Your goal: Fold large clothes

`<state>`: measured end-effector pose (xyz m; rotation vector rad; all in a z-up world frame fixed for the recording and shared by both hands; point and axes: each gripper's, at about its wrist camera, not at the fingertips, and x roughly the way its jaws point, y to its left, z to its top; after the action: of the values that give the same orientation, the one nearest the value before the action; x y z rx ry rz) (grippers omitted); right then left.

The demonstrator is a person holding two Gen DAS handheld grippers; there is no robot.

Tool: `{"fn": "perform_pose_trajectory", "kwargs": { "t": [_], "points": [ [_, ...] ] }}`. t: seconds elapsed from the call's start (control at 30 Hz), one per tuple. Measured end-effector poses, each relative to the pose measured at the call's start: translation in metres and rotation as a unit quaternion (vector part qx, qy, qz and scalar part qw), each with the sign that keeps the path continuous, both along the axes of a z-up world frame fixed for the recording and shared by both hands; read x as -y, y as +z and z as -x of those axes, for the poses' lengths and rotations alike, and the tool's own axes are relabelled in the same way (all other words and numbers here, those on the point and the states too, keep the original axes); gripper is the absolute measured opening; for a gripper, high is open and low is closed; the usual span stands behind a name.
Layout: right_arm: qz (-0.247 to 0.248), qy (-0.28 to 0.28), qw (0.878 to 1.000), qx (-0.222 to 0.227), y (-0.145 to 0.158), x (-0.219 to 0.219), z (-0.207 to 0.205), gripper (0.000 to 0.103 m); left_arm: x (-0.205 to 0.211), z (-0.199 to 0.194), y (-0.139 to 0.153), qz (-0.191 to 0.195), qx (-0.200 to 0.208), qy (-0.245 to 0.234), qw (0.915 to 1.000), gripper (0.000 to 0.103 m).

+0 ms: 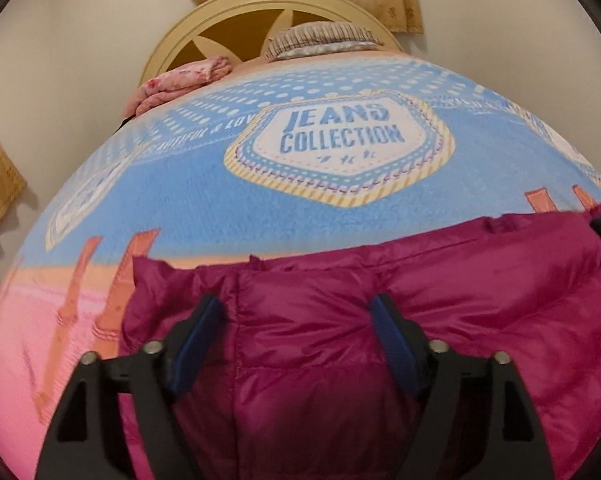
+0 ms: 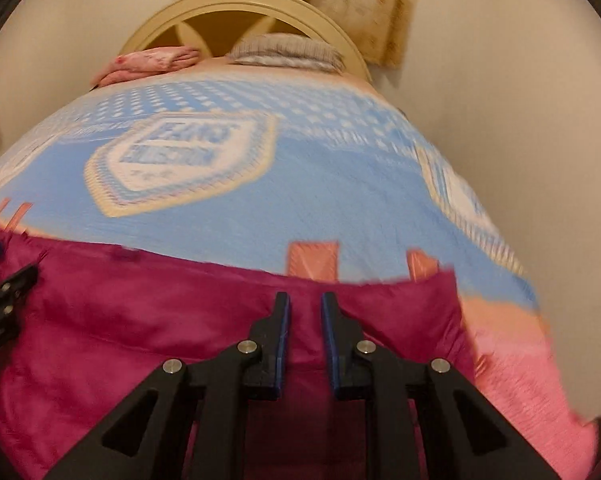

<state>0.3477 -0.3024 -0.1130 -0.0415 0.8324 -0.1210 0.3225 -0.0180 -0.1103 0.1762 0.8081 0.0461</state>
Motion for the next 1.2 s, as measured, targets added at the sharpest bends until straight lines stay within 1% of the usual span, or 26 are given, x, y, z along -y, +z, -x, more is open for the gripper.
{"fn": "perform_pose_trajectory", "kwargs": {
  "t": [0.07, 0.17, 0.23, 0.27, 0.33, 0.43, 0.47, 0.5, 0.53, 0.57, 0.6, 0.63, 0.67, 0.7, 0.73, 0.8, 0.87, 0.9, 1.07, 1.13, 1.17, 1.2],
  "points": [
    [-0.042, -0.01, 0.999, -0.001, -0.013, 0.015, 0.001, 0.016, 0.004, 0.001, -0.005, 0.01, 0.007, -0.002, 0.9999, 0.088],
    [-0.087, -0.02, 0.996, 0.004, -0.026, 0.028, 0.001, 0.016, 0.006, -0.001, -0.014, 0.017, 0.012, 0.005, 0.9998, 0.091],
    [-0.123, -0.025, 0.992, -0.003, -0.031, 0.038, 0.0, 0.015, 0.002, -0.006, -0.018, 0.03, 0.002, 0.009, 0.9995, 0.095],
    [-0.144, -0.03, 0.989, -0.009, -0.034, 0.045, -0.002, 0.013, 0.002, -0.01, -0.022, 0.036, -0.003, 0.013, 0.9993, 0.095],
    [-0.159, -0.032, 0.987, -0.016, -0.038, 0.048, -0.005, 0.013, 0.0, -0.015, -0.026, 0.044, -0.014, 0.013, 0.9988, 0.096],
    [-0.155, -0.033, 0.987, -0.038, -0.033, 0.045, -0.006, 0.013, 0.001, -0.016, -0.028, 0.041, -0.019, 0.015, 0.9989, 0.096],
    [-0.155, -0.039, 0.986, -0.036, -0.024, 0.047, -0.004, 0.013, 0.001, -0.016, -0.029, 0.041, -0.02, 0.015, 0.9989, 0.096],
    [-0.151, -0.049, 0.987, -0.017, -0.013, 0.051, 0.003, 0.013, 0.001, -0.016, -0.029, 0.041, -0.021, 0.015, 0.9988, 0.096],
    [-0.141, -0.057, 0.988, 0.002, -0.005, 0.054, 0.01, 0.013, 0.001, -0.016, -0.029, 0.042, -0.021, 0.015, 0.9988, 0.096],
    [-0.118, -0.067, 0.991, 0.017, 0.003, 0.057, 0.017, 0.013, 0.0, -0.017, -0.029, 0.043, -0.022, 0.015, 0.9987, 0.096],
    [-0.095, -0.078, 0.992, 0.018, 0.005, 0.06, 0.02, 0.013, 0.001, -0.017, -0.029, 0.043, -0.022, 0.015, 0.9987, 0.096],
    [-0.071, -0.092, 0.993, 0.005, 0.001, 0.064, 0.021, 0.015, 0.001, -0.017, -0.03, 0.043, -0.022, 0.015, 0.9987, 0.096],
    [-0.061, -0.105, 0.992, -0.016, -0.009, 0.071, 0.02, 0.015, 0.001, -0.017, -0.03, 0.043, -0.022, 0.014, 0.9987, 0.096],
    [-0.072, -0.115, 0.99, -0.035, -0.022, 0.08, 0.019, 0.015, 0.001, -0.017, -0.029, 0.042, -0.022, 0.013, 0.9988, 0.096],
    [-0.091, -0.122, 0.988, -0.039, -0.03, 0.088, 0.019, 0.015, 0.001, -0.017, -0.029, 0.042, -0.022, 0.013, 0.9988, 0.096],
    [-0.149, -0.135, 0.979, -0.015, -0.041, 0.108, 0.025, 0.015, 0.002, -0.017, -0.029, 0.041, -0.021, 0.013, 0.9988, 0.096],
    [-0.168, -0.137, 0.976, -0.005, -0.044, 0.115, 0.028, 0.015, 0.002, -0.017, -0.029, 0.04, -0.021, 0.013, 0.9989, 0.096],
    [-0.165, -0.137, 0.977, -0.004, -0.044, 0.115, 0.029, 0.015, 0.003, -0.017, -0.029, 0.038, -0.021, 0.013, 0.999, 0.096],
    [-0.136, -0.138, 0.981, -0.014, -0.038, 0.105, 0.024, 0.016, 0.003, -0.016, -0.029, 0.035, -0.021, 0.014, 0.9991, 0.097],
    [-0.113, -0.141, 0.983, -0.036, -0.033, 0.102, 0.021, 0.016, 0.003, -0.016, -0.029, 0.034, -0.023, 0.015, 0.9991, 0.099],
    [-0.087, -0.148, 0.984, -0.044, -0.025, 0.097, 0.021, 0.016, 0.002, -0.016, -0.029, 0.033, -0.024, 0.016, 0.999, 0.1],
    [-0.045, -0.162, 0.986, -0.021, -0.006, 0.088, 0.03, 0.016, 0.001, -0.016, -0.029, 0.035, -0.026, 0.016, 0.9989, 0.101]
  ]
}}
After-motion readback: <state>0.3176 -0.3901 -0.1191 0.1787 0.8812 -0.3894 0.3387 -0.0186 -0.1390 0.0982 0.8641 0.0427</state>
